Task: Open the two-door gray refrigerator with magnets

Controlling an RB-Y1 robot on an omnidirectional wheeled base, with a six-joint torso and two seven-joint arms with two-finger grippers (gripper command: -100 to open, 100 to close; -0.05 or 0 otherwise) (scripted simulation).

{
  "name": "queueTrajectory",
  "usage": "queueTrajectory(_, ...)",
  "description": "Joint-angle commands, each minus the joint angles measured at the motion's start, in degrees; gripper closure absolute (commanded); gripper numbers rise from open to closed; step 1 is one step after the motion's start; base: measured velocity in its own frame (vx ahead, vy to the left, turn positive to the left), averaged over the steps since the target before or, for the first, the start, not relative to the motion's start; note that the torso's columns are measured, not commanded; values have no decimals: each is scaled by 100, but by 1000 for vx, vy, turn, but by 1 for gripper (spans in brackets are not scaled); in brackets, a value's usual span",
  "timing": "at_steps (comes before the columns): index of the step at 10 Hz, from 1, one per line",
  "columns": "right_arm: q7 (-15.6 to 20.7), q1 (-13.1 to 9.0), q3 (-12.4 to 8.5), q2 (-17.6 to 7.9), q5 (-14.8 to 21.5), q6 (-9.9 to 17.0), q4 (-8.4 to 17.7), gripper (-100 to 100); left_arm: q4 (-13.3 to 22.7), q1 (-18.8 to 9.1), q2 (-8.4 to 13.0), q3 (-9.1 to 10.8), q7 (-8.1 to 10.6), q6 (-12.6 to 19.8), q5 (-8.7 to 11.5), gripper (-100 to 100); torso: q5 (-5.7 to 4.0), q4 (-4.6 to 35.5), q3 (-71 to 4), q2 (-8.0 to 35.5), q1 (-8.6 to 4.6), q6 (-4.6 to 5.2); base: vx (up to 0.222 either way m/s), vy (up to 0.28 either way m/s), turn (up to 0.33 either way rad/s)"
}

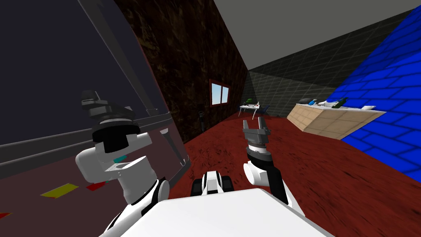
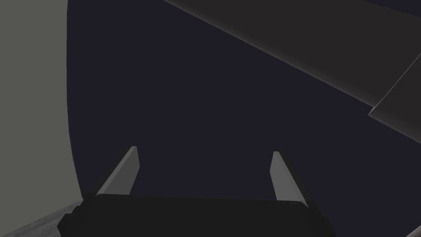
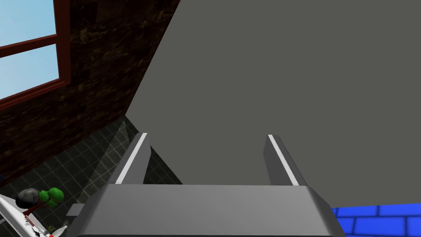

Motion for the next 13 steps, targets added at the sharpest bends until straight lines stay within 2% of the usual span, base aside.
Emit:
queueTrajectory(1,0,0,0,0,0,0,0,0,75,-287,-21,198,94,380,-164,-100,-1,-1,-2,-4,-5,2,19,-71,-50)
queueTrajectory(2,0,0,0,0,0,0,0,0,138,-514,-59,368,174,553,-306,-100,0,-1,-1,-1,-2,1,2,-97,-93)
queueTrajectory(3,0,0,0,0,0,0,0,0,138,-514,-59,368,174,636,-306,-100,-2,1,2,5,-11,3,5,-76,-38)
queueTrajectory(5,0,0,0,0,0,0,0,0,261,-932,-133,693,327,1031,-576,-100,0,1,1,2,-2,3,19,-100,-106)
queueTrajectory(6,0,0,1,0,0,0,0,0,261,-945,-133,693,327,1122,-576,-100,-4,-1,-2,-3,-16,3,24,-89,-42)
queueTrajectory(8,0,0,0,0,0,0,0,0,372,-1312,-195,990,467,1484,-823,-100,2,1,1,2,5,1,21,-83,-88)
queueTrajectory(9,0,0,0,0,0,0,0,0,372,-1340,-195,990,467,1568,-823,-100,0,-2,-1,-1,-5,8,16,-67,-24)
queueTrajectory(11,0,0,0,0,0,0,0,0,468,-1691,-253,1254,591,1908,-1043,-100,1,-11,-8,-13,-12,18,11,-79,-78)
queueTrajectory(12,0,0,0,0,0,0,0,0,468,-1691,-253,1254,591,1964,-1043,-100,-1,-17,-16,-26,-23,24,12,-68,-24)
queueTrajectory(13,0,0,0,0,0,0,0,0,510,-1847,-286,1371,647,2140,-1140,-100,-4,-21,-22,-34,-22,30,19,-59,-57)
